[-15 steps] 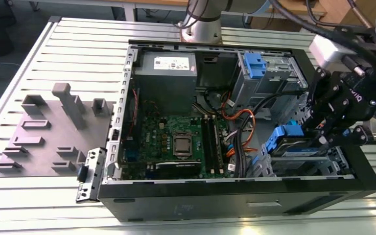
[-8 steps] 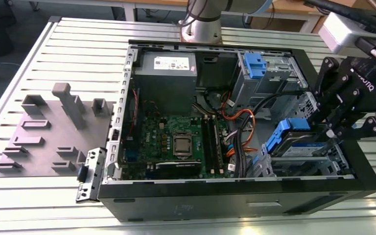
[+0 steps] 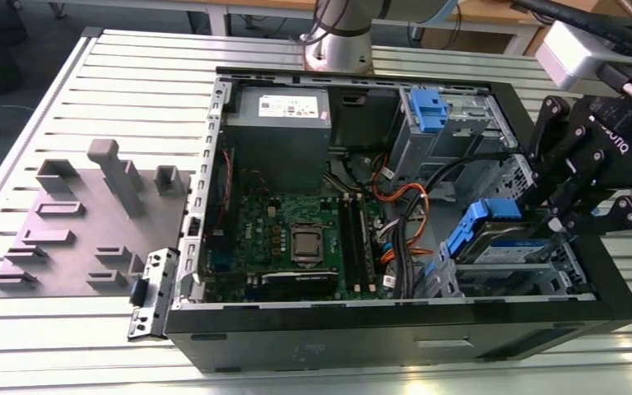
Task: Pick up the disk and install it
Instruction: 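Insert the disk into the insertion slot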
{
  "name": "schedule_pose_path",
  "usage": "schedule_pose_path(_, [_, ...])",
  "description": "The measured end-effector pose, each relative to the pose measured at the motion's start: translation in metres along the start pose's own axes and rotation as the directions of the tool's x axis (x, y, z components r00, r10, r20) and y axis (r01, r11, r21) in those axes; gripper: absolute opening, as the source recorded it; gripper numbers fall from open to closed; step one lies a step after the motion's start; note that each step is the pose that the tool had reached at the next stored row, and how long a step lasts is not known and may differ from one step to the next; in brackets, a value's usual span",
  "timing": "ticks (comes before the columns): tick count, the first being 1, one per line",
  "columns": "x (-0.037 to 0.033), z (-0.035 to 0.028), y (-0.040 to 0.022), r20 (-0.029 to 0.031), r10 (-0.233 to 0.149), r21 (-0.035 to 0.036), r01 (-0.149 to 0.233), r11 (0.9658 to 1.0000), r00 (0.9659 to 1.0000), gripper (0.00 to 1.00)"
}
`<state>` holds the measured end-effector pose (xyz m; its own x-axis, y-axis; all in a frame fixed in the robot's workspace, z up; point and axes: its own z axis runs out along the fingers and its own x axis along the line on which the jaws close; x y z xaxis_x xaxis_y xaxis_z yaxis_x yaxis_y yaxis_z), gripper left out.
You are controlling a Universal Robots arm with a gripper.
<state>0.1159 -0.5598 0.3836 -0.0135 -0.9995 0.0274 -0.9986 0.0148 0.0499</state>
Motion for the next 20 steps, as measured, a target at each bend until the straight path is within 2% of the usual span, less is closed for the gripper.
schedule_pose_path(2, [0.0001,-0.0011,0.0001,-0.0001,0.000,0.0000,0.000,1.0000,1.0000,0.35])
schedule_pose_path(6, [0.0005,-0.0183,0.0009,-0.0001,0.000,0.0001,0.000,1.0000,1.0000,0.35])
schedule_pose_path(7, [0.0005,-0.0198,0.0010,0.0000,0.001,0.0000,-0.001,1.0000,1.0000,0.35])
schedule_pose_path(13, [0.0006,-0.0199,0.0010,0.0004,0.001,0.0000,-0.001,1.0000,1.0000,0.36])
schedule_pose_path(14, [0.0006,-0.0199,0.0010,0.0004,0.001,0.0000,-0.001,1.0000,1.0000,0.42])
schedule_pose_path(20, [0.0006,-0.0189,0.0015,0.0021,0.001,0.0010,-0.001,1.0000,1.0000,0.42])
